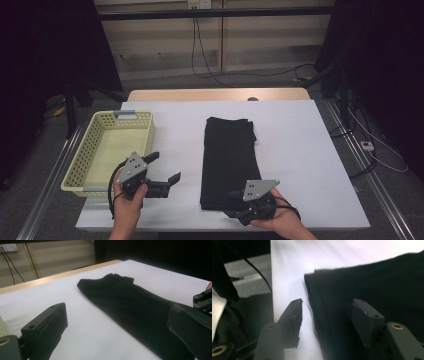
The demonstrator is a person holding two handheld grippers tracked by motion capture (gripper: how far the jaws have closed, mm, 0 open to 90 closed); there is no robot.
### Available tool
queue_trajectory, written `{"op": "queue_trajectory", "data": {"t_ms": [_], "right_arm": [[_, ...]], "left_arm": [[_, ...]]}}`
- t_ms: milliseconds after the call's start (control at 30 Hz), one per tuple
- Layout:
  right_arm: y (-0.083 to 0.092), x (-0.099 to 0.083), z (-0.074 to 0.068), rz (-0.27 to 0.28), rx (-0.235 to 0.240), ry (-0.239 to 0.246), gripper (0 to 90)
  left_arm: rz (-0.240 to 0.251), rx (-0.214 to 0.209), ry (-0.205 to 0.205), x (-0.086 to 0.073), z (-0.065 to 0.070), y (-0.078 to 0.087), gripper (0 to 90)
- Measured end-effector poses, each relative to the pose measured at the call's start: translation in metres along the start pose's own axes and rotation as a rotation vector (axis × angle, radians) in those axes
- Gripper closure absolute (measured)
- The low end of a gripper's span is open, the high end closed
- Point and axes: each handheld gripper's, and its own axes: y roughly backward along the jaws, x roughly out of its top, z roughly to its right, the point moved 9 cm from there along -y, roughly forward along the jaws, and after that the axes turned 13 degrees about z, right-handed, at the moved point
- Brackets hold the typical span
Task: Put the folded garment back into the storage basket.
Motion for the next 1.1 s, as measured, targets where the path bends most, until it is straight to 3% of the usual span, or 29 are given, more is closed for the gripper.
{"op": "queue_trajectory", "data": {"t_ms": [67,167,333,400,467,500,733,767,833,1100], "right_arm": [[-0.004,-0.003,0.0,-0.031,-0.002,0.02,39.0],[-0.008,-0.004,0.002,-0.064,-0.047,0.075,49.9],[-0.007,-0.004,0.006,-0.077,-0.063,0.076,62.9],[-0.007,-0.004,0.006,-0.086,-0.074,0.094,66.6],[-0.007,-0.003,0.008,-0.092,-0.093,0.115,77.6],[-0.007,-0.003,0.01,-0.089,-0.1,0.117,79.0],[-0.005,-0.002,0.013,-0.073,-0.08,0.06,81.3],[-0.004,-0.001,0.015,-0.052,-0.062,0.0,81.5],[-0.002,-0.001,0.017,-0.031,-0.048,-0.041,81.5],[0.006,0.008,0.016,0.014,-0.037,-0.053,81.6]], "left_arm": [[-0.009,-0.004,0.014,-0.001,-0.001,-0.004,2.9],[-0.025,-0.018,0.007,-0.003,0.0,-0.011,2.9],[-0.047,-0.036,-0.018,-0.001,0.005,-0.024,3.0],[-0.052,-0.036,-0.022,-0.001,0.006,-0.026,3.1],[-0.063,-0.052,-0.021,0.002,0.01,-0.032,3.1],[-0.064,-0.056,-0.021,0.003,0.011,-0.033,3.1],[-0.089,-0.075,-0.028,0.006,0.013,-0.045,3.1],[-0.093,-0.077,-0.026,0.005,0.013,-0.048,3.1],[-0.1,-0.079,-0.026,0.005,0.011,-0.052,3.1],[-0.112,-0.063,-0.01,0.005,0.001,-0.069,2.7]]}}
